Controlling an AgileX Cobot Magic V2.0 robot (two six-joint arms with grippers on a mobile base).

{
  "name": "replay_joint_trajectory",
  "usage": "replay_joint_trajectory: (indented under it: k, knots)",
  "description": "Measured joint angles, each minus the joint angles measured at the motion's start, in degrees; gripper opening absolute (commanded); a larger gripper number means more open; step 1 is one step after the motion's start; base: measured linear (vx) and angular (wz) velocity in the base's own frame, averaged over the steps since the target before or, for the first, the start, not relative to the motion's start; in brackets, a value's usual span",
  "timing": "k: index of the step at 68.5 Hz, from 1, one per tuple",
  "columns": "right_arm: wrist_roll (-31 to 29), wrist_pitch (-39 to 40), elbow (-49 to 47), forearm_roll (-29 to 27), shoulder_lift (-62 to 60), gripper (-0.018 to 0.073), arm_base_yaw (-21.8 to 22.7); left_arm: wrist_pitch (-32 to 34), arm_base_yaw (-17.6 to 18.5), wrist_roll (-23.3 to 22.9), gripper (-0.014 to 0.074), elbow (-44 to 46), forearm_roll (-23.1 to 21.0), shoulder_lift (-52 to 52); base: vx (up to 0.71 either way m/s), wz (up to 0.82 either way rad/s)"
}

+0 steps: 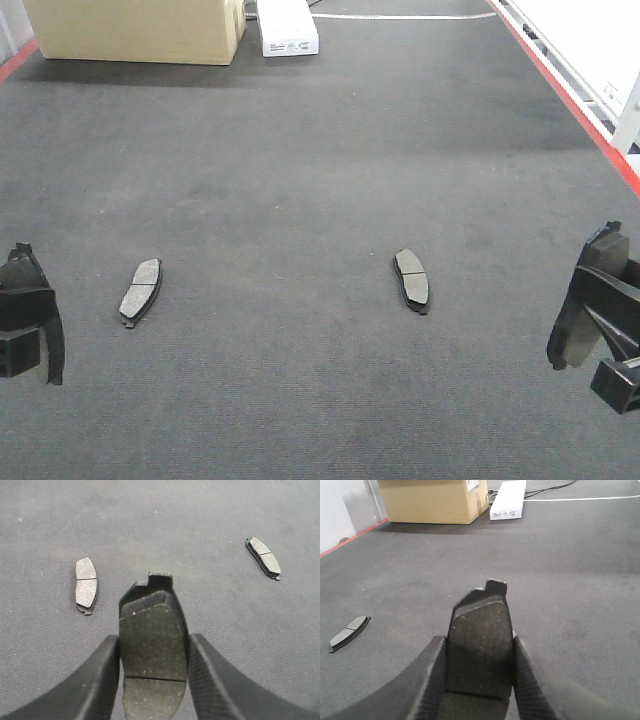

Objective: Move and align brake pads A on conveyor
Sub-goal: 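Approach the belt and position both held brake pads above it, then lower the left gripper's brake pad beside the farther-side pad on the belt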

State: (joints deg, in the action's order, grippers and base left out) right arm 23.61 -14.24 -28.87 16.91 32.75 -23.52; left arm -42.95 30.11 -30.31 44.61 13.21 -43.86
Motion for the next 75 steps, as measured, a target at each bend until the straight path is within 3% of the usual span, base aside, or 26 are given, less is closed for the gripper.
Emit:
replay_joint_trajectory:
  k: [35, 49, 63, 75]
  knots:
    - [0.0, 0.0, 0.0, 0.0, 0.0, 0.0024, 0.0, 0.0, 0.0, 0.0, 0.0056, 0.0, -0.1, 0.0, 0.00, 0.00]
    - [0.0, 0.0, 0.0, 0.0, 0.0, 0.0024, 0.0, 0.9, 0.0, 1.2, 0.0060, 0.0, -3.9, -1.7, 0.00, 0.00]
    - [0.0, 0.0, 0.0, 0.0, 0.0, 0.0024, 0.0, 9.5, 0.0, 6.9, 0.0078, 0.0, -12.1, -10.7, 0.00, 0.00]
    - [0.0, 0.0, 0.0, 0.0, 0.0, 0.0024, 0.0, 17.0, 0.0, 8.4, 0.0090, 0.0, -14.0, -20.9, 0.00, 0.00]
